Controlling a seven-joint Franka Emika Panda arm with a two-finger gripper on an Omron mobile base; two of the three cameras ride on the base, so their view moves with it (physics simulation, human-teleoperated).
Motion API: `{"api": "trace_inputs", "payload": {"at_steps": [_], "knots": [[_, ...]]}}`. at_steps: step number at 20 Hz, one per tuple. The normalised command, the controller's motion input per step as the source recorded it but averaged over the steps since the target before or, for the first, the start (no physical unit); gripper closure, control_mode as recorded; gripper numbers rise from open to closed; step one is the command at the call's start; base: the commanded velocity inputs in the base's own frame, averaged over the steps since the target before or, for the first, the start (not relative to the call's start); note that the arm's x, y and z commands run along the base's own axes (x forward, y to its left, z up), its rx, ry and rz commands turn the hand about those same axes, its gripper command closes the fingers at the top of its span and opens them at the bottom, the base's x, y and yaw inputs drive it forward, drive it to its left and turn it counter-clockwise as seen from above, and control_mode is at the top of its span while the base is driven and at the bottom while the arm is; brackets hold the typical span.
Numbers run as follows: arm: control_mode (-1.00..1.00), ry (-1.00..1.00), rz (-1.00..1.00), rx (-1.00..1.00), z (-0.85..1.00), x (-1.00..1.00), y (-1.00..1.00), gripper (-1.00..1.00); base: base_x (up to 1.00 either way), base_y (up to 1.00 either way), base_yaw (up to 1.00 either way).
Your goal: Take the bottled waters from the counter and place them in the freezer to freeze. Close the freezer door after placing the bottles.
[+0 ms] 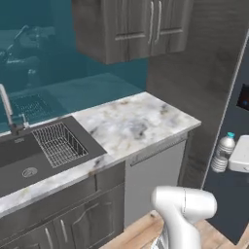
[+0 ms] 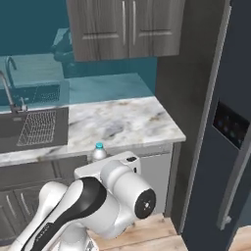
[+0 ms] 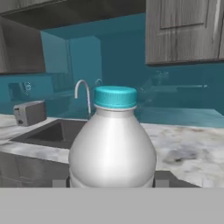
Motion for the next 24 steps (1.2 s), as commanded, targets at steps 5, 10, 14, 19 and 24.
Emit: {"api": "trace_inputs", "payload": {"at_steps": [5,10,14,19,24], "knots": [[1.0,0.0,0.0,0.0,0.0,0.0,0.0,1.0,-0.47,-0.45,-0.46],[1.0,0.0,0.0,0.0,0.0,0.0,0.0,1.0,-0.4,-0.51,-0.39],[1.0,0.0,0.0,0.0,0.0,0.0,0.0,1.0,-0.45,-0.62,-0.34],[1.0,0.0,0.0,0.0,0.0,0.0,0.0,1.0,-0.29,-0.73,-0.38],[1.0,0.0,0.0,0.0,0.0,0.0,0.0,1.0,0.0,-0.87,-0.38]]}}
